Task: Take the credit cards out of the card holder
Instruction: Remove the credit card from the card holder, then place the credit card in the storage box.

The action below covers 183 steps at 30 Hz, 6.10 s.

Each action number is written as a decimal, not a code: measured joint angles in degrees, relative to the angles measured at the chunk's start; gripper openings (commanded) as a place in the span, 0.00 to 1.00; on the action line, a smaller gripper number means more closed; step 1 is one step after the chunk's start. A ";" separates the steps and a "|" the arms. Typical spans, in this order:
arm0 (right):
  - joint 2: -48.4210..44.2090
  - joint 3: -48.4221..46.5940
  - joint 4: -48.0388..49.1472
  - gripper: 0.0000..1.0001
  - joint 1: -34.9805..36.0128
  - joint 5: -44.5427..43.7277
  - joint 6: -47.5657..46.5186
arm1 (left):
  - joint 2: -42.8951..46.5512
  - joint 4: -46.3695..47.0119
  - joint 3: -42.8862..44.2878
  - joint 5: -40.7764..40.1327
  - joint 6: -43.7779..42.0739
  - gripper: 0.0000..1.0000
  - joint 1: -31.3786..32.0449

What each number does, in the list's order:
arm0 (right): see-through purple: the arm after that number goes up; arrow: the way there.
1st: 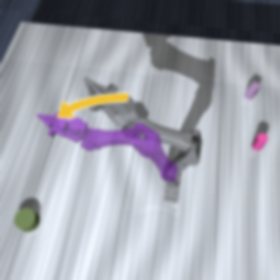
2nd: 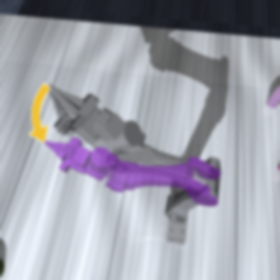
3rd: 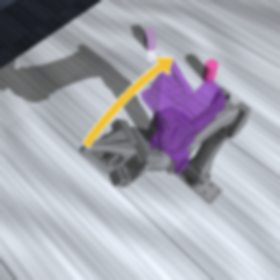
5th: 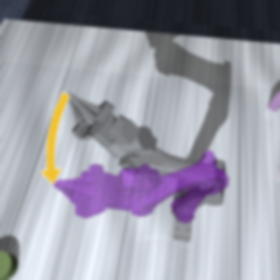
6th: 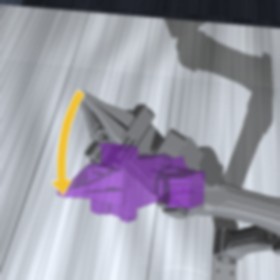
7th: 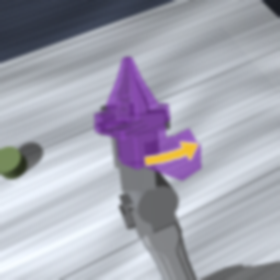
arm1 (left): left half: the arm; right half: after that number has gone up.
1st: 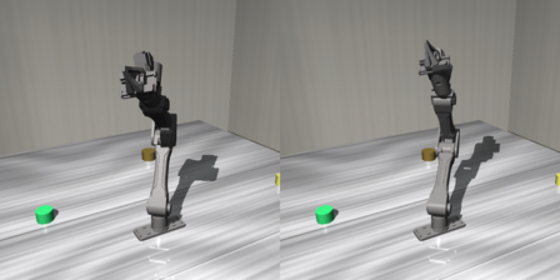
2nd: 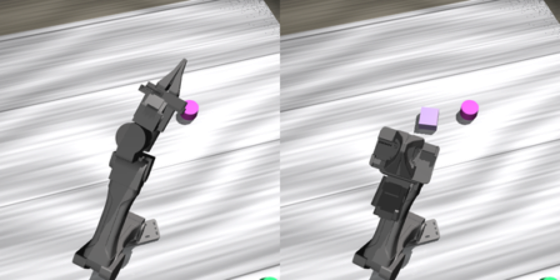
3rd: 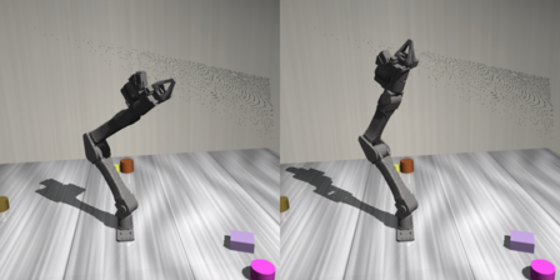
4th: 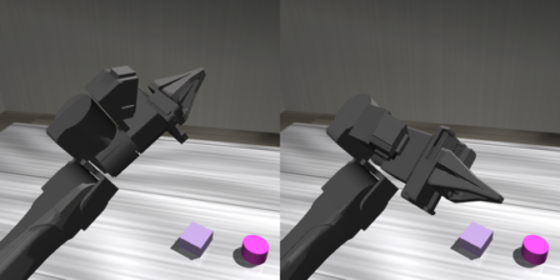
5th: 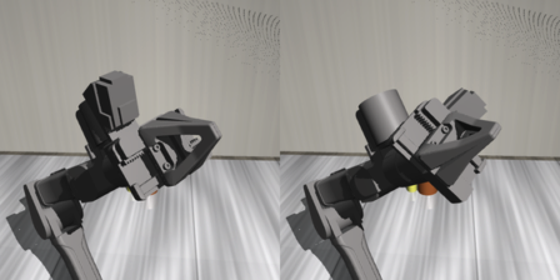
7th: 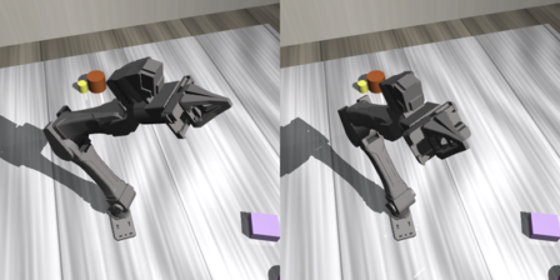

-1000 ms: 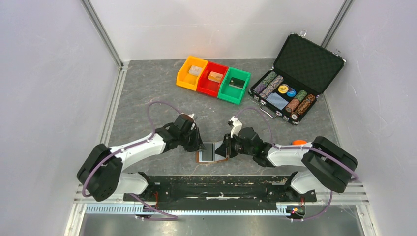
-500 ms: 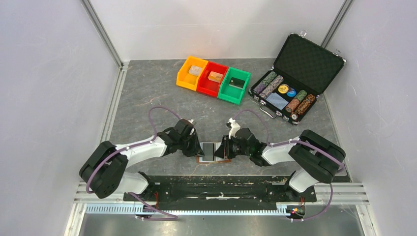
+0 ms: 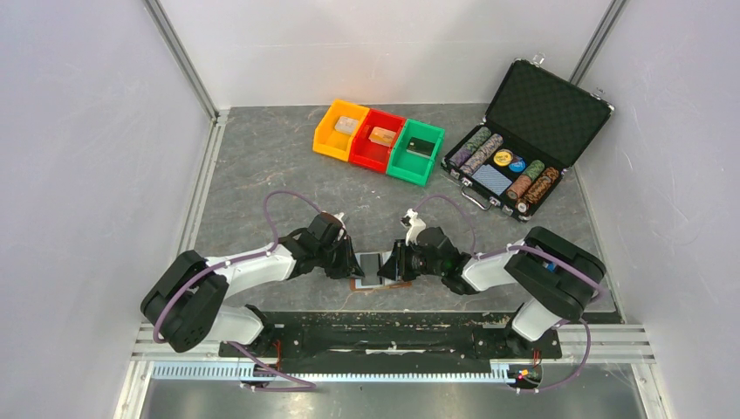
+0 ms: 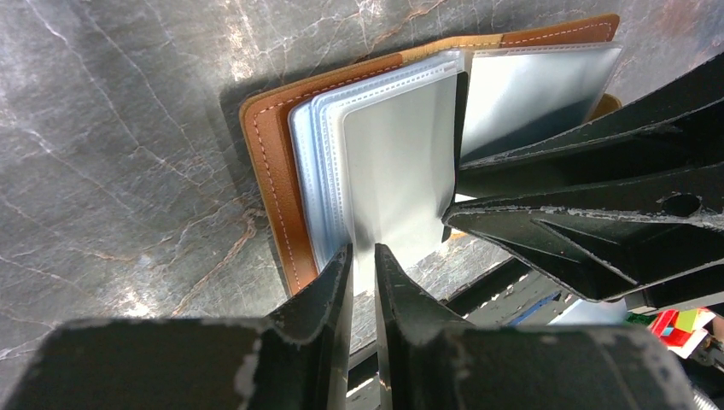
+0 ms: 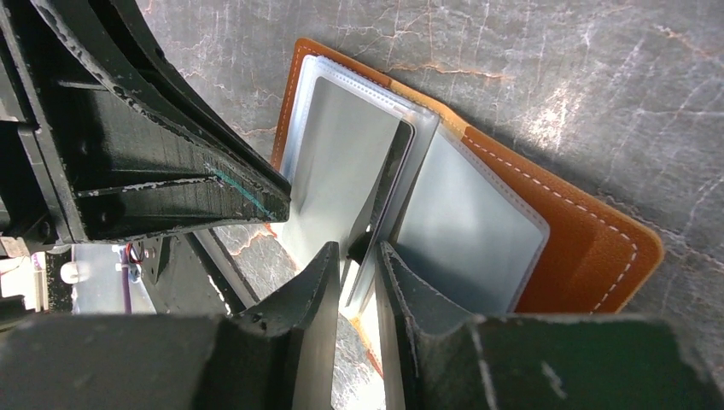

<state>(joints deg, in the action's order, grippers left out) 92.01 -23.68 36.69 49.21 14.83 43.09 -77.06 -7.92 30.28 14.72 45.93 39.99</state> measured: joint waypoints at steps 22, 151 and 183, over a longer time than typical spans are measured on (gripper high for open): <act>1.68 3.61 9.70 0.00 -0.87 0.46 4.04 | -0.11 1.22 -0.70 0.72 0.02 0.23 -0.04; -42.60 1.22 -14.56 0.50 -6.80 -2.38 -25.51 | 11.63 -3.67 22.21 16.52 -16.92 0.02 -3.39; -39.82 10.14 16.33 0.31 -17.57 16.26 6.51 | 21.31 16.17 10.14 16.98 -3.58 0.02 -3.93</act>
<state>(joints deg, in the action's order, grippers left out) 52.18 -13.54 53.01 31.64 31.09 49.60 -55.75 8.25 40.42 31.70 42.35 36.05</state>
